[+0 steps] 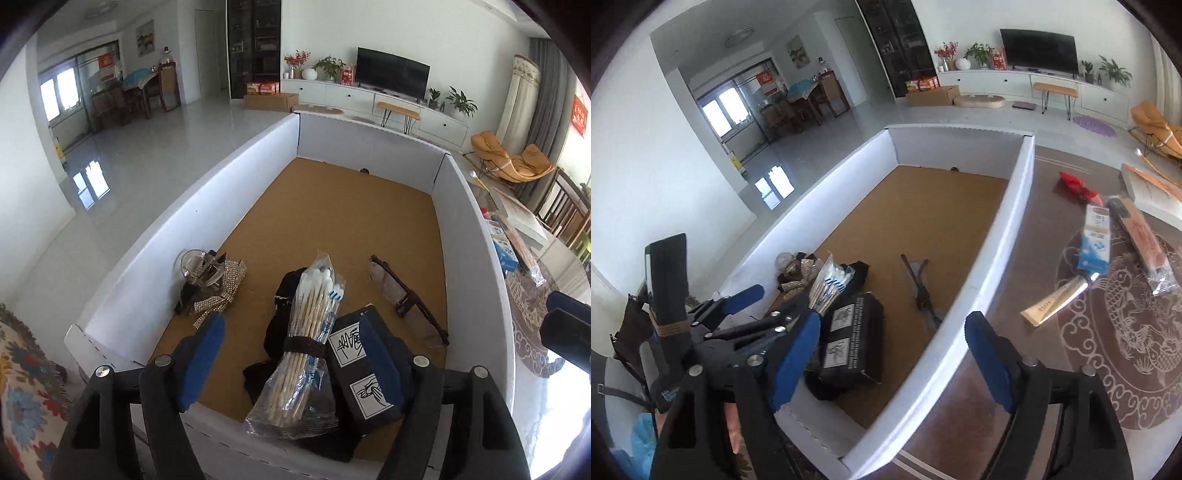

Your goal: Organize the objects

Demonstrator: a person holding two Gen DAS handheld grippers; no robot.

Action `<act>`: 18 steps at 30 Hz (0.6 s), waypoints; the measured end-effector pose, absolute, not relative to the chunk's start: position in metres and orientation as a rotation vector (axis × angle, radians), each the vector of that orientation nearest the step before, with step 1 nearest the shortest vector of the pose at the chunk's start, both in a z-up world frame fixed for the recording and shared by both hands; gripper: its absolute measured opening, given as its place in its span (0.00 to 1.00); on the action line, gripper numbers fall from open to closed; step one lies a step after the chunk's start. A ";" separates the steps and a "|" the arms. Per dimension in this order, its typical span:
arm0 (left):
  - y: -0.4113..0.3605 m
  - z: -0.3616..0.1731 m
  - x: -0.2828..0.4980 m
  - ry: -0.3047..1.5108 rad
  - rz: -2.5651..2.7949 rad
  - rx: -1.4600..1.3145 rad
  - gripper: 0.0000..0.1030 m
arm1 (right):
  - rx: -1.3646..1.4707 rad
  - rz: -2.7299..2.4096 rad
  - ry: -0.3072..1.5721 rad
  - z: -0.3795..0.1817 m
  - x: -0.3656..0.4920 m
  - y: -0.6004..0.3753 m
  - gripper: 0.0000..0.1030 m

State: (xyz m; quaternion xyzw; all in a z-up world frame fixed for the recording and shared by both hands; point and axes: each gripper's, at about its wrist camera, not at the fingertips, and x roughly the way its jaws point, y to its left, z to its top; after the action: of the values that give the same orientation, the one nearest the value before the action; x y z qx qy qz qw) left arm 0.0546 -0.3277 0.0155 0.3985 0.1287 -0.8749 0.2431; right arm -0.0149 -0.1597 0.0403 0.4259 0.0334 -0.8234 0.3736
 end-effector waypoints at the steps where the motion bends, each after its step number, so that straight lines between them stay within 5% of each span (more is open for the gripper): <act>1: -0.324 0.018 0.055 0.357 -2.407 1.065 0.72 | 1.071 -2.161 0.093 0.040 -0.016 -0.143 0.89; 8: -0.236 0.057 0.031 0.372 -2.689 1.006 0.74 | 1.129 -2.563 0.155 -0.010 -0.041 -0.012 0.92; 10: -0.196 0.060 0.023 0.337 -2.787 1.028 0.87 | 1.213 -2.642 0.168 -0.033 -0.048 0.027 0.92; 18: -0.064 -0.004 -0.014 0.190 -2.915 1.308 0.90 | 1.347 -2.881 0.124 -0.070 -0.050 0.137 0.92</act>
State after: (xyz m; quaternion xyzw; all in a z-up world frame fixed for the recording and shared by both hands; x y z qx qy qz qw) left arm -0.0137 -0.0640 -0.0043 0.4085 0.0592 -0.9104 -0.0296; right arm -0.0502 0.1372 -0.0703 0.4232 0.0388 -0.9050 -0.0206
